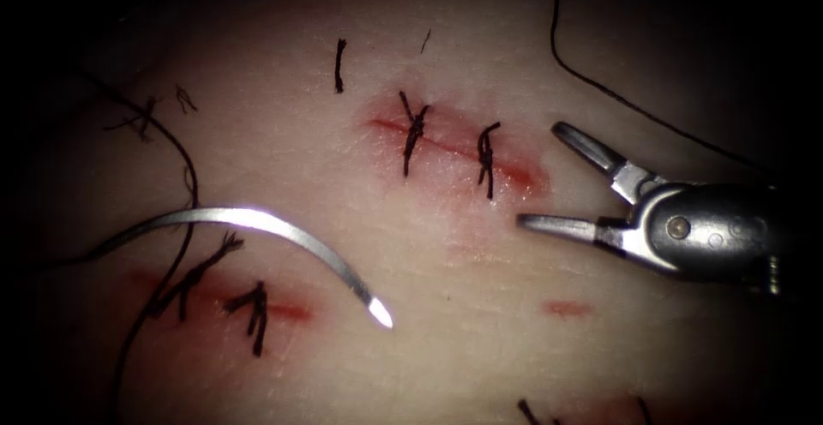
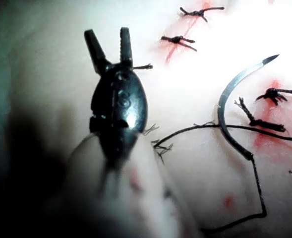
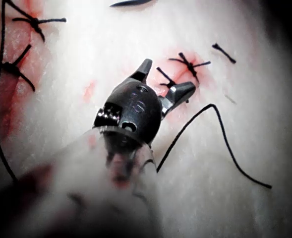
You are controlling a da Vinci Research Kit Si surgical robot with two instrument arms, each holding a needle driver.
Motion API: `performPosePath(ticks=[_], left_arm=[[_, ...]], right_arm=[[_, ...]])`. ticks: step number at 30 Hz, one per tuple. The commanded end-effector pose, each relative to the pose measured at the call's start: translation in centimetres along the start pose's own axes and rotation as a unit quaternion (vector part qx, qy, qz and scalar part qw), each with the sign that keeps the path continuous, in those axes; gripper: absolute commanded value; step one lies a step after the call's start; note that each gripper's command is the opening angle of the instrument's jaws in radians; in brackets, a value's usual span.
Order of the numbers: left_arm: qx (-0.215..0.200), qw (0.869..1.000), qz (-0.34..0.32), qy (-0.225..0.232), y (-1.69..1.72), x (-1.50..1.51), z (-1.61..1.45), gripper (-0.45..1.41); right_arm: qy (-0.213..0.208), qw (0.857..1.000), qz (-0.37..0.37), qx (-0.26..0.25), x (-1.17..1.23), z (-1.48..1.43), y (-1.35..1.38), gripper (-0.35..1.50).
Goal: Wound Closure
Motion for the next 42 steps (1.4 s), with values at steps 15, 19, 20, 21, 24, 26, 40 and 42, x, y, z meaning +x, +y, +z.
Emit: performPosePath(ticks=[15,19,20,21,24,26,40,42], left_arm=[[-0.142,0.986,0.055,-0.068,1.22,0.14,0.15,0.56],[-0.178,0.980,0.063,-0.065,1.26,0.10,0.09,0.59],[-0.179,0.980,0.060,-0.069,1.25,0.08,0.08,0.62],[-0.179,0.980,0.060,-0.069,1.25,0.08,0.08,0.62],[-0.178,0.980,0.054,-0.073,1.24,0.05,0.08,0.68],[-0.178,0.980,0.052,-0.074,1.24,0.05,0.09,0.68],[-0.173,0.980,0.044,-0.086,1.27,0.02,0.12,0.74],[-0.172,0.980,0.044,-0.088,1.27,0.01,0.13,0.74]], right_arm=[[-0.010,0.997,0.043,0.062,0.82,-0.16,0.12,1.36],[-0.015,0.997,0.040,0.071,0.77,-0.21,0.11,1.36],[-0.013,0.997,0.035,0.074,0.70,-0.28,0.08,1.38],[-0.013,0.997,0.035,0.074,0.70,-0.28,0.08,1.38],[-0.011,0.997,0.030,0.077,0.61,-0.35,0.06,1.33],[-0.011,0.997,0.030,0.077,0.61,-0.34,0.07,1.33],[-0.012,0.997,0.021,0.076,0.67,-0.27,0.06,1.35],[-0.011,0.997,0.021,0.075,0.67,-0.27,0.05,1.35]])
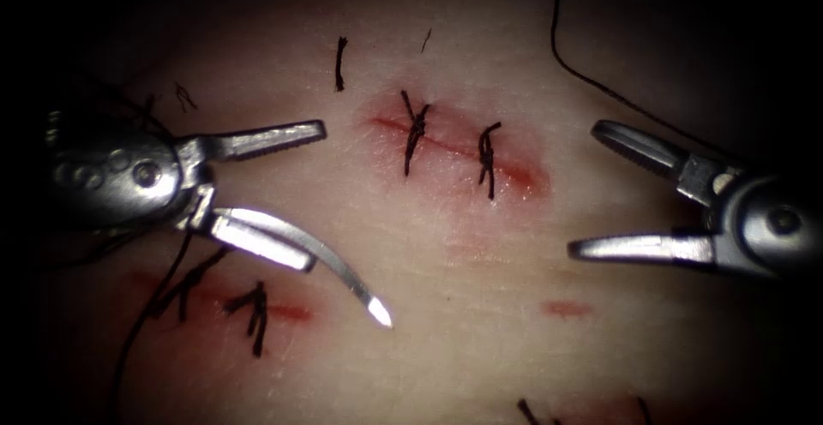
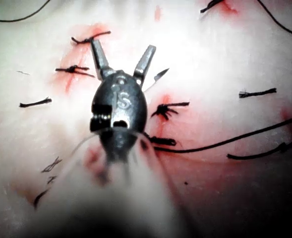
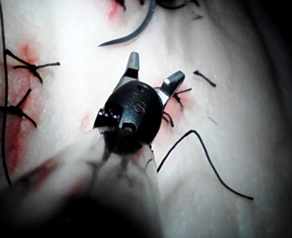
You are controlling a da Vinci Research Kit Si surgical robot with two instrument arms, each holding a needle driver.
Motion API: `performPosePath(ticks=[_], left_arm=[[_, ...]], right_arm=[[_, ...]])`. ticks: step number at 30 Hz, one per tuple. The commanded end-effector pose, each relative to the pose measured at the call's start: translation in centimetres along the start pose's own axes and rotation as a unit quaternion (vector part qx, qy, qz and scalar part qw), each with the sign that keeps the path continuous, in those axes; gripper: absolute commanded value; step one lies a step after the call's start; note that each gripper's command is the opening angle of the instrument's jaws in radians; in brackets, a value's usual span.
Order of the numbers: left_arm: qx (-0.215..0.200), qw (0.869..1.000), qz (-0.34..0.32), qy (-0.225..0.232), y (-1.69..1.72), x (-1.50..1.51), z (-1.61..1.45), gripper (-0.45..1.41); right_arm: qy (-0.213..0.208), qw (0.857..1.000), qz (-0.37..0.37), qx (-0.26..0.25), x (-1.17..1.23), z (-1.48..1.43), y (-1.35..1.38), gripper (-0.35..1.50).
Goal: Wound Closure
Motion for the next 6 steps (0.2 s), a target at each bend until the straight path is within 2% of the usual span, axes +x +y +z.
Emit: performPosePath(ticks=[1,6], left_arm=[[0.001,1.000,0.001,0.000,0.00,-0.04,0.07,0.74],[-0.001,1.000,-0.002,-0.001,0.00,-0.05,0.07,0.74]], right_arm=[[0.002,1.000,-0.001,-0.001,0.02,0.09,0.02,1.35],[0.002,1.000,-0.003,0.000,0.03,0.08,0.01,1.35]])
